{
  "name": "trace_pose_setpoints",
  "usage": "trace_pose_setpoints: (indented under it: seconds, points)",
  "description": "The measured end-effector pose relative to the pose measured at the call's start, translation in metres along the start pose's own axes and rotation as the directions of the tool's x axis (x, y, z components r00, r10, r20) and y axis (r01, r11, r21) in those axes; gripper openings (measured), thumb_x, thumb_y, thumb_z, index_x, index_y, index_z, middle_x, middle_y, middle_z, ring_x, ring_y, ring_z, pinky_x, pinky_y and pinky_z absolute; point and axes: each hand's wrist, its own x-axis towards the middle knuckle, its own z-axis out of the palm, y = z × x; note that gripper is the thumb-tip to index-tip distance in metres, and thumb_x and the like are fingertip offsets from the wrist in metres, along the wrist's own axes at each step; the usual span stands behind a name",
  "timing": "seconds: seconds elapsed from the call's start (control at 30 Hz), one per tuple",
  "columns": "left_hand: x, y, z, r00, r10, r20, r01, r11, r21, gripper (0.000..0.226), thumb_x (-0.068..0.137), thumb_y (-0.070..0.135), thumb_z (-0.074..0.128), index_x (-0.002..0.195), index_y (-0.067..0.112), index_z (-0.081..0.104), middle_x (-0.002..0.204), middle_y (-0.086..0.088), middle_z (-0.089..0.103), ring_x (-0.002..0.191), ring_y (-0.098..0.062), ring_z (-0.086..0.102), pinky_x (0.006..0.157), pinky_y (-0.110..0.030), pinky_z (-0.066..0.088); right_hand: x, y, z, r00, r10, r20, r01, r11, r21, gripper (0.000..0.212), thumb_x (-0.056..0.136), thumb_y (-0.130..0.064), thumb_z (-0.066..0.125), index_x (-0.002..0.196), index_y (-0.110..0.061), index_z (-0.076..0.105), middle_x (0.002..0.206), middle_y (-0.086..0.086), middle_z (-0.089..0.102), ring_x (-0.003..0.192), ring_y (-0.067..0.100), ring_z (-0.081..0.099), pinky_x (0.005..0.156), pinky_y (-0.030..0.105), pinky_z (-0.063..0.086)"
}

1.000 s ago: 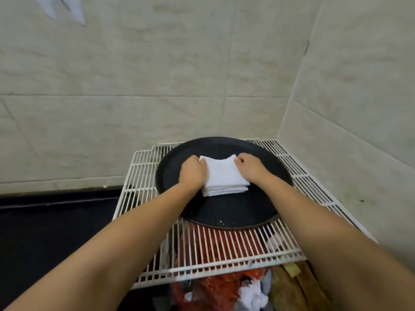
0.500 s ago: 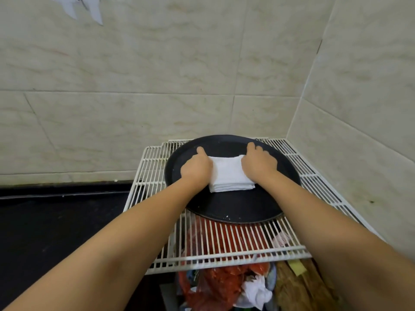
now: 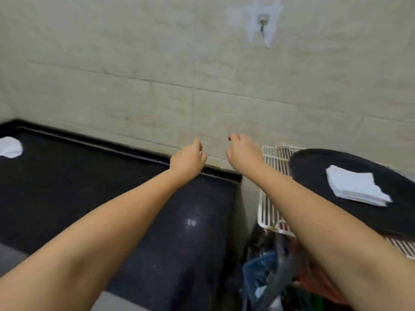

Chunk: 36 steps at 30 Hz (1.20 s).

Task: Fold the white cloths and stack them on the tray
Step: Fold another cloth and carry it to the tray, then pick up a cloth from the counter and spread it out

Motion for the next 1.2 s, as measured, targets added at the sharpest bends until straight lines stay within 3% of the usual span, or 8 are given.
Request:
trace_pose_setpoints:
  seconds: [0.3,0.43,0.6,0.8,1.2]
  points:
    - [-0.132,-0.289,-0.092,0.942,-0.335,-0.008,0.325,0.907,0.269,0.027,0.099,0.035,0.037,0.111,0.013,0.046,0.106,-0.012,0.066,0.095,-0.035,0.062,0.072,-0.036,0.044,-0.048,-0.266,0.126,0.909,-0.348,0.231,0.341,0.937,0.072,0.034,0.099,-0.027,0.036,0.13,-0.013,0.041,0.128,0.011,0.05,0.115,0.031,0.049,0.088,0.042,0.041]
    - [-0.19,-0.378,-0.114,0.883,-0.466,0.053,0.402,0.81,0.426,0.029,0.099,0.033,0.036,0.116,0.012,0.045,0.116,-0.01,0.061,0.106,-0.032,0.058,0.079,-0.04,0.047,-0.079,-0.351,0.171,0.818,-0.473,0.328,0.465,0.878,0.108,0.03,0.099,-0.027,0.036,0.126,-0.014,0.043,0.125,0.009,0.05,0.113,0.03,0.05,0.086,0.04,0.04]
    - [-0.237,-0.46,-0.117,0.797,-0.591,0.121,0.471,0.735,0.487,0.032,0.099,0.03,0.035,0.121,0.01,0.045,0.128,-0.012,0.052,0.12,-0.031,0.048,0.091,-0.041,0.043,-0.097,-0.424,0.219,0.699,-0.573,0.427,0.582,0.803,0.125,0.028,0.1,-0.027,0.036,0.124,-0.013,0.042,0.125,0.009,0.05,0.116,0.03,0.049,0.088,0.04,0.04]
    - [-0.208,-0.532,-0.118,0.77,-0.621,0.15,0.483,0.719,0.5,0.037,0.099,0.032,0.035,0.129,0.01,0.042,0.132,-0.013,0.05,0.123,-0.03,0.046,0.094,-0.04,0.041,-0.052,-0.488,0.27,0.663,-0.578,0.476,0.583,0.797,0.157,0.03,0.1,-0.027,0.033,0.126,-0.014,0.042,0.127,0.008,0.049,0.118,0.028,0.048,0.093,0.04,0.04]
    - [-0.075,-0.669,-0.147,0.777,-0.591,0.215,0.473,0.774,0.421,0.032,0.1,0.033,0.035,0.122,0.011,0.044,0.123,-0.011,0.053,0.114,-0.03,0.05,0.087,-0.04,0.044,0.093,-0.618,0.336,0.629,-0.575,0.523,0.584,0.794,0.171,0.033,0.1,-0.028,0.033,0.128,-0.013,0.043,0.127,0.008,0.049,0.117,0.028,0.048,0.091,0.04,0.041]
